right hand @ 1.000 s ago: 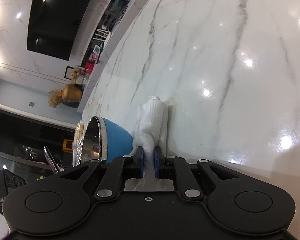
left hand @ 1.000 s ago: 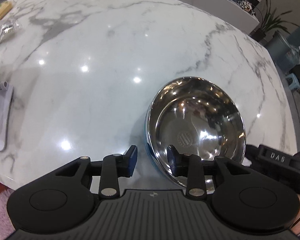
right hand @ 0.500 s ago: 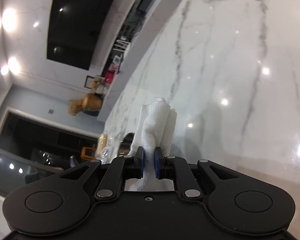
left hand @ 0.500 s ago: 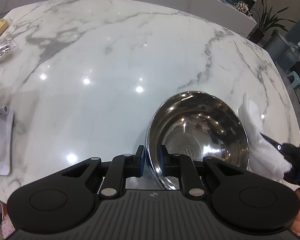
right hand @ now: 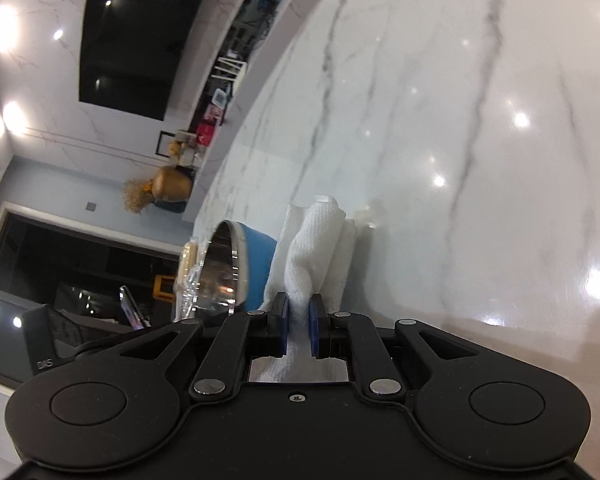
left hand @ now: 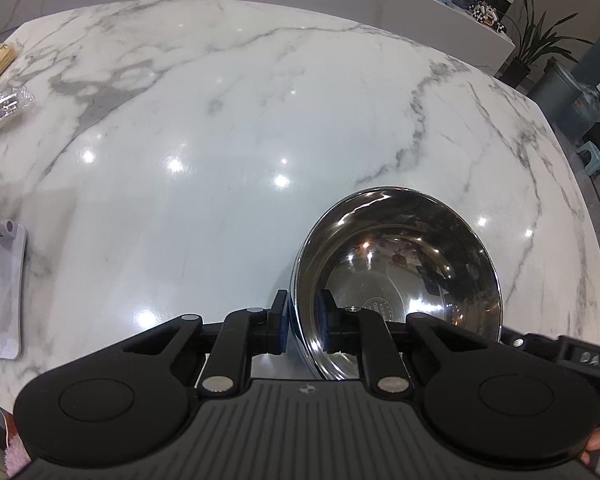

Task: Clean bowl
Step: 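Rub the white towel along the bowl's rim with the right gripper while the left holds the rim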

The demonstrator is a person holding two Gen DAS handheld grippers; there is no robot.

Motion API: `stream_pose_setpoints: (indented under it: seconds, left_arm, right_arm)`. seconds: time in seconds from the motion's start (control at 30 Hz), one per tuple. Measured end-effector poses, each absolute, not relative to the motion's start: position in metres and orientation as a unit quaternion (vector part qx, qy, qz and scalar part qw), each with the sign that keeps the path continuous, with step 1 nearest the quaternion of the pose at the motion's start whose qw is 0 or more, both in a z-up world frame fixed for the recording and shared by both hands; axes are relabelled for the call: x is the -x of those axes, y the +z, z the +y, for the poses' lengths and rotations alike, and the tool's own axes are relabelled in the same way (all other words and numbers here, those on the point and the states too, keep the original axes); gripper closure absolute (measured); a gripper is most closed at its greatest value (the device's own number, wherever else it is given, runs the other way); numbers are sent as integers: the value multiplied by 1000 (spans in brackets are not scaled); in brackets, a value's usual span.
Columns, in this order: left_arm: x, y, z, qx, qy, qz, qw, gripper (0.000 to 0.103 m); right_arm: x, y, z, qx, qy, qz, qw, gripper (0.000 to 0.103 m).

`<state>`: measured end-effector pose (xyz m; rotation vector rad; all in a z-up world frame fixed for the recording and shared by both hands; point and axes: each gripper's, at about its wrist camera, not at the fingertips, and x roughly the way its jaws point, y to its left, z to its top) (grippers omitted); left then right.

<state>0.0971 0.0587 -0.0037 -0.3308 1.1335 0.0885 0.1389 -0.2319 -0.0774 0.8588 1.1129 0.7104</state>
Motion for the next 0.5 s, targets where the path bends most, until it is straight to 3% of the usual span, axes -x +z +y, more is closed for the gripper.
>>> stream_pose_setpoints:
  seconds: [0.1,0.23,0.5]
  left_arm:
    - [-95,-6,62,175,42,539,823,88]
    - [-91,-12,65,199,37,546,813,74]
    - [-76,-14,67,232,18,544,806,73]
  right_arm:
    - [-137,-82,-225,-374,315,510,708,93]
    - [-135,-85,-222,-375,311,510,709,93]
    - [-132,-81,-218,-367,307,511,714,94]
